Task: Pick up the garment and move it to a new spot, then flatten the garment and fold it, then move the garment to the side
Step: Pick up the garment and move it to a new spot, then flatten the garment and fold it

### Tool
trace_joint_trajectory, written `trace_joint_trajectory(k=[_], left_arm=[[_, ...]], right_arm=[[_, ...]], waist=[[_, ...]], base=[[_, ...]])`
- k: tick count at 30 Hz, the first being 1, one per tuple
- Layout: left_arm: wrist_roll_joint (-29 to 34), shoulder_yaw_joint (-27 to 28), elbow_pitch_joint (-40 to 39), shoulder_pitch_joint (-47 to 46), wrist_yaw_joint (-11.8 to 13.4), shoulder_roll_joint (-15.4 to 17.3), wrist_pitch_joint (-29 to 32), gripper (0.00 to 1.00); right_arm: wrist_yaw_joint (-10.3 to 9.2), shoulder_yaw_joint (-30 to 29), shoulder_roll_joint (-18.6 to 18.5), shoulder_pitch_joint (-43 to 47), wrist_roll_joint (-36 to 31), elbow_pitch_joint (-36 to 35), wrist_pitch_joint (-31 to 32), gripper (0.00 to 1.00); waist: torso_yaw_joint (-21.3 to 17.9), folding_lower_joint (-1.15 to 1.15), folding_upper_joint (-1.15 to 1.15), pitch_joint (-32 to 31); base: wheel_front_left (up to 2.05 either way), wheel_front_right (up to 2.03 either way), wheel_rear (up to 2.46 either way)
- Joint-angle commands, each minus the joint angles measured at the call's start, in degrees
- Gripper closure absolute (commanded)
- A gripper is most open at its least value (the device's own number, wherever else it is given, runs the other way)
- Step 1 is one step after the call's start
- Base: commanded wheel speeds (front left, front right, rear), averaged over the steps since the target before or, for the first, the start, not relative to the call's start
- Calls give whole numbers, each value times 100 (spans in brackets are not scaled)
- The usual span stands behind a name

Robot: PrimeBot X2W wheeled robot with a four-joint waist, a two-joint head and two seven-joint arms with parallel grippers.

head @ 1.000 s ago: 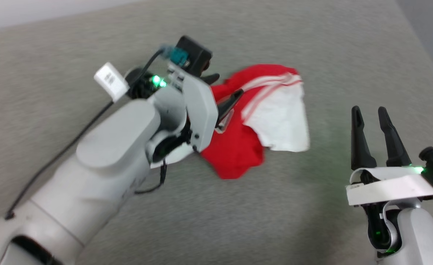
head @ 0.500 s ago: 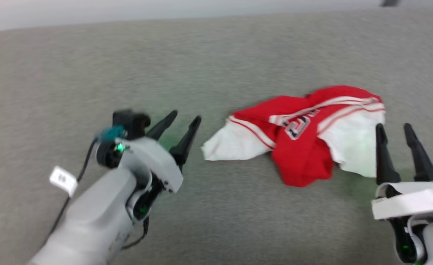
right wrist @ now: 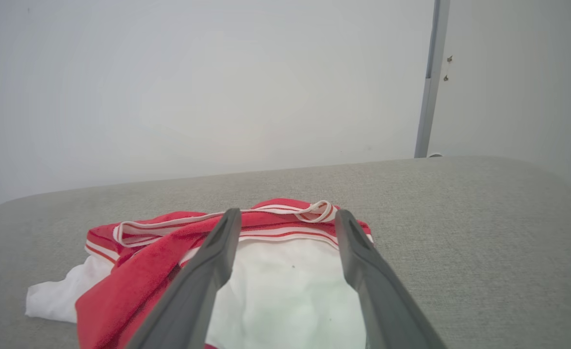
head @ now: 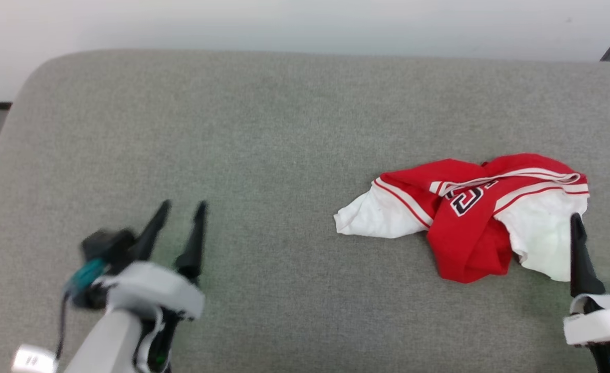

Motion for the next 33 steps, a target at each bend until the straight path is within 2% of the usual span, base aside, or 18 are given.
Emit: trace_joint_trajectory(k=[1, 7, 13, 21, 33], left_arm=[[137, 330, -205, 275, 71, -101, 1, 0], [1024, 1253, -1029, 1174, -83, -387, 1, 0], [1665, 1669, -1531, 1625, -214, -640, 1, 0], [2017, 1892, -1640, 1860, -367, -933, 0, 0], [2174, 2035, -1609, 1904, -484, -1101, 0, 0]], right_arm=[[-8, -70, -25, 109, 5, -35, -3, 0], [-8, -265, 3, 289, -26, -215, -2, 0], [-8, -289, 47, 421, -69, -382, -2, 0], [-8, -243, 122, 452, -77, -387, -2, 0], [-8, -196, 128, 416, -78, -376, -2, 0]], waist=[[-38, 0, 0, -121], [-155, 0, 0, -264], [-243, 0, 0, -404], [-300, 0, 0, -432], [-286, 0, 0, -429]], base=[[0, 0, 0], [0, 0, 0], [0, 0, 0], [0, 0, 0], [0, 0, 0]])
